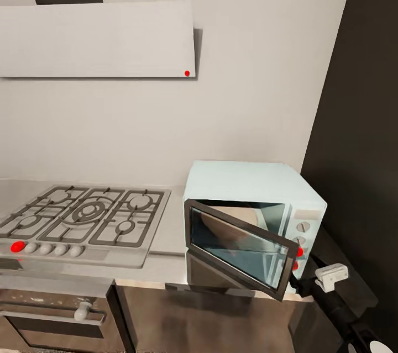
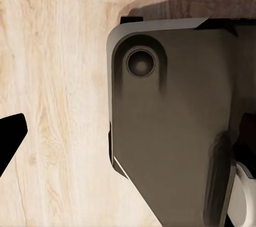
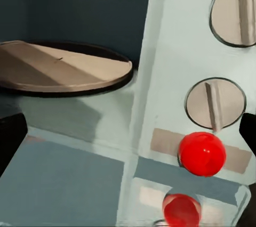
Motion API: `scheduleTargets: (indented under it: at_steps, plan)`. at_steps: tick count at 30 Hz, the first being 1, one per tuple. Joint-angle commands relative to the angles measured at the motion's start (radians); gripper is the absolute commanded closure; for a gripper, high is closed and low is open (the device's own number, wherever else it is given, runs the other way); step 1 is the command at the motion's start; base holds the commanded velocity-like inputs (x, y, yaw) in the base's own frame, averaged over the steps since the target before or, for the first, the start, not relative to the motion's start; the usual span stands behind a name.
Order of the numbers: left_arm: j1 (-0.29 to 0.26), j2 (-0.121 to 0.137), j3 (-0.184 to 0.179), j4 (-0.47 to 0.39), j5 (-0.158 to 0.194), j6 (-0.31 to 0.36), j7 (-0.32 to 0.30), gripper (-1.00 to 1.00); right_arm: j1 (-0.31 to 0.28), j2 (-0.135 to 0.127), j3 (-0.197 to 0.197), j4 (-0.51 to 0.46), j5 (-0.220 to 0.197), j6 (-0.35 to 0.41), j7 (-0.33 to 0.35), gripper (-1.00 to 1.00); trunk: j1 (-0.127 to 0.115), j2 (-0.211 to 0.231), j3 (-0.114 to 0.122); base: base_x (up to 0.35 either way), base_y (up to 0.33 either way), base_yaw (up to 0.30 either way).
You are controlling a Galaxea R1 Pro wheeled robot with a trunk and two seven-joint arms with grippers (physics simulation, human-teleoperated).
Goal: In the kitchen, take the popcorn bag from the countertop, put it into the microwave, and heat it until the popcorn is cooked so the cooked popcorn ends up inside the bag.
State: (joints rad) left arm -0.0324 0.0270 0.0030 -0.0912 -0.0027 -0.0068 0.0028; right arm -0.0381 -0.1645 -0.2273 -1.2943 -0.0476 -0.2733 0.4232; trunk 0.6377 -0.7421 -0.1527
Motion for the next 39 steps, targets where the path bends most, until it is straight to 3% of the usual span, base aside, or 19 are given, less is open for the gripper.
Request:
scheduleTargets:
  at_steps: [1, 14, 23, 39]
  plan:
    - [-0.001, 0.000, 0.000, 0.001, 0.000, -0.001, 0.000, -1.00, 0.000, 0.000, 0.017, 0.001, 0.010, -0.003, 0.011, -1.00, 0.000, -0.001, -0.002, 0.000, 0.000, 0.229]
    - [-0.001, -0.003, 0.000, 0.001, 0.000, -0.001, 0.000, -1.00, 0.000, 0.000, 0.017, 0.003, 0.026, -0.003, 0.011, -1.00, 0.000, -0.001, -0.002, -0.006, 0.000, 0.182]
    - [-0.001, -0.004, 0.000, 0.001, 0.000, -0.001, 0.000, -1.00, 0.000, 0.000, 0.017, 0.003, 0.026, -0.003, 0.011, -1.00, 0.000, -0.001, -0.002, -0.272, 0.000, 0.051]
    - [-0.001, -0.005, 0.000, 0.001, 0.000, -0.001, 0.000, -1.00, 0.000, 0.000, 0.017, 0.003, 0.026, -0.003, 0.011, -1.00, 0.000, -0.001, -0.002, -0.012, 0.000, 0.240]
